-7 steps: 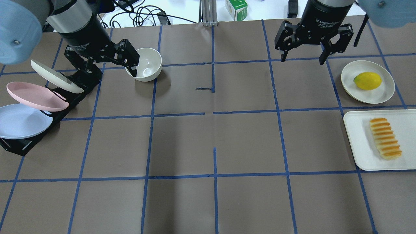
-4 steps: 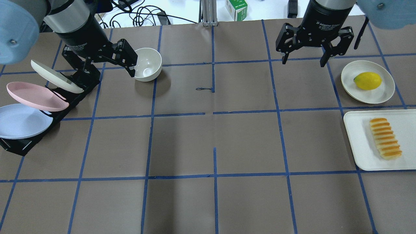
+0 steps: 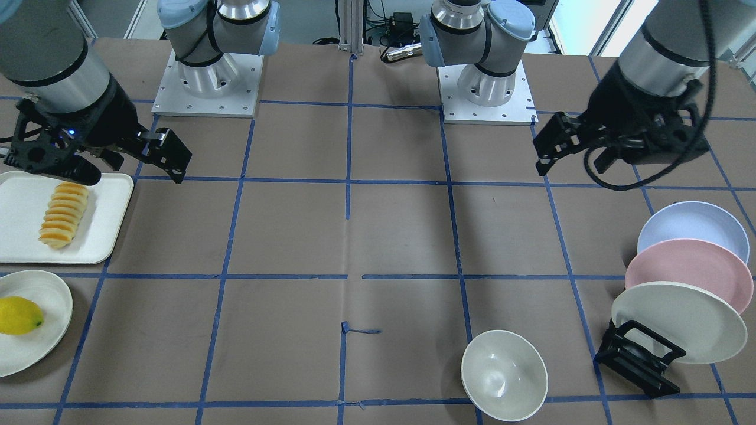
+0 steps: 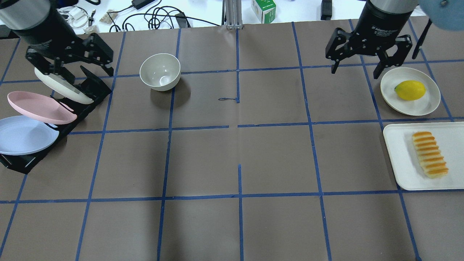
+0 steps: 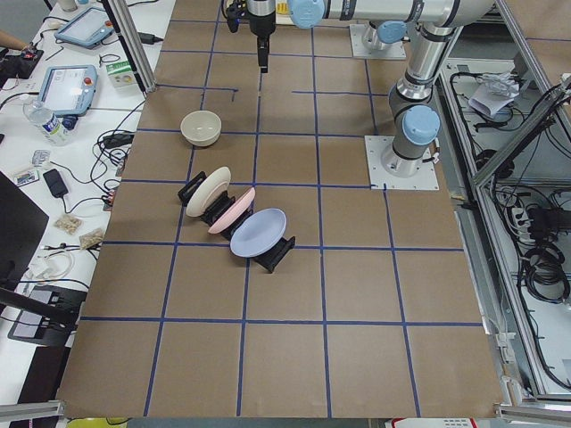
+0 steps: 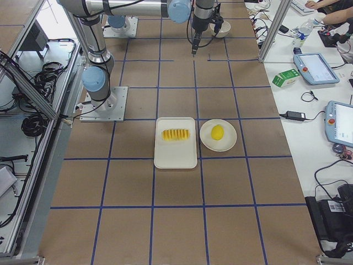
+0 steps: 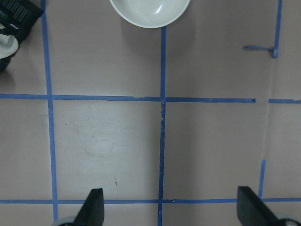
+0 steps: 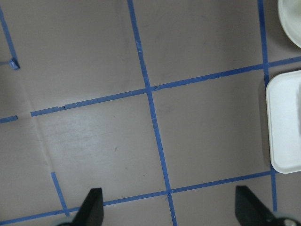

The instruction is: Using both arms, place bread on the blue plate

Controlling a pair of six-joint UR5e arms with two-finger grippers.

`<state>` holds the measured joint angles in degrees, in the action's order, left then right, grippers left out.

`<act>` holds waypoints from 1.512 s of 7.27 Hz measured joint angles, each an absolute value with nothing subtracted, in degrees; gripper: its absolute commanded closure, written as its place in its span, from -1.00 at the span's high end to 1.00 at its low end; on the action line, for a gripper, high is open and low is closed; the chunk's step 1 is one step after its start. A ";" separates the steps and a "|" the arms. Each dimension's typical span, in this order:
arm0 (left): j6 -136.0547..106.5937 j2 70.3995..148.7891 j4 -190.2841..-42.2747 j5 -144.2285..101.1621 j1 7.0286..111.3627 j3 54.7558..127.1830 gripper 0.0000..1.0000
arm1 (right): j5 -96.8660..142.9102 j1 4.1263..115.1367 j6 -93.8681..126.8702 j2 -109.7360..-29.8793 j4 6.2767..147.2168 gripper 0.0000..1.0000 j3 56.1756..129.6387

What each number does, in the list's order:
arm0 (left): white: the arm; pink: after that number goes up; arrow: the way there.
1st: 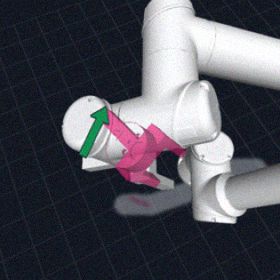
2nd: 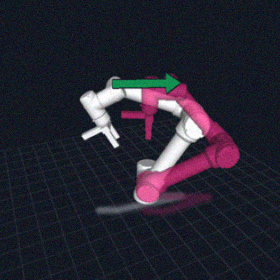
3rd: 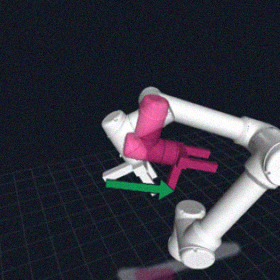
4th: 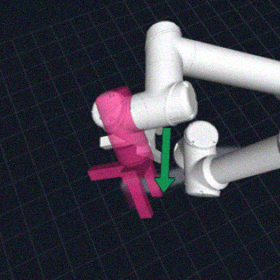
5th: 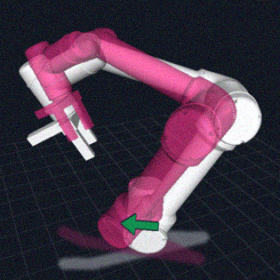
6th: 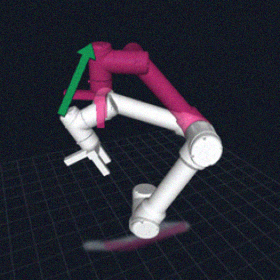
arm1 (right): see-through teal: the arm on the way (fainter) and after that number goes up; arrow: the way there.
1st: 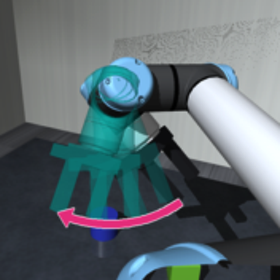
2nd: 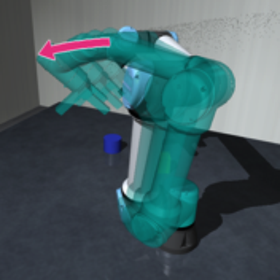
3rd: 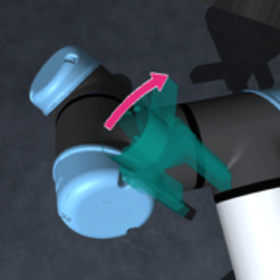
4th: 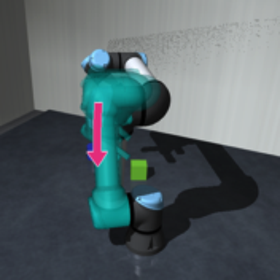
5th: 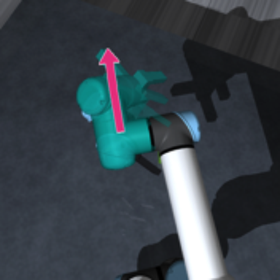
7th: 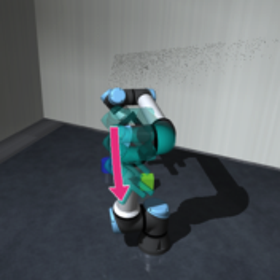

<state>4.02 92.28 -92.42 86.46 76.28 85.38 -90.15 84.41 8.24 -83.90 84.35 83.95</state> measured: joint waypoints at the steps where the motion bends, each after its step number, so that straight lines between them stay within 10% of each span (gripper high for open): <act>1: 4.63 92.53 -92.49 86.39 70.35 85.31 1.00 | -92.01 81.50 6.84 -83.95 84.07 1.00 84.56; 8: 14.39 104.66 -80.79 95.93 42.87 87.25 0.96 | -94.09 57.58 -24.62 -82.87 106.07 1.00 104.73; 11: 14.65 110.69 -74.67 100.80 41.97 88.51 0.22 | -94.23 52.75 -33.21 -82.36 118.20 1.00 113.74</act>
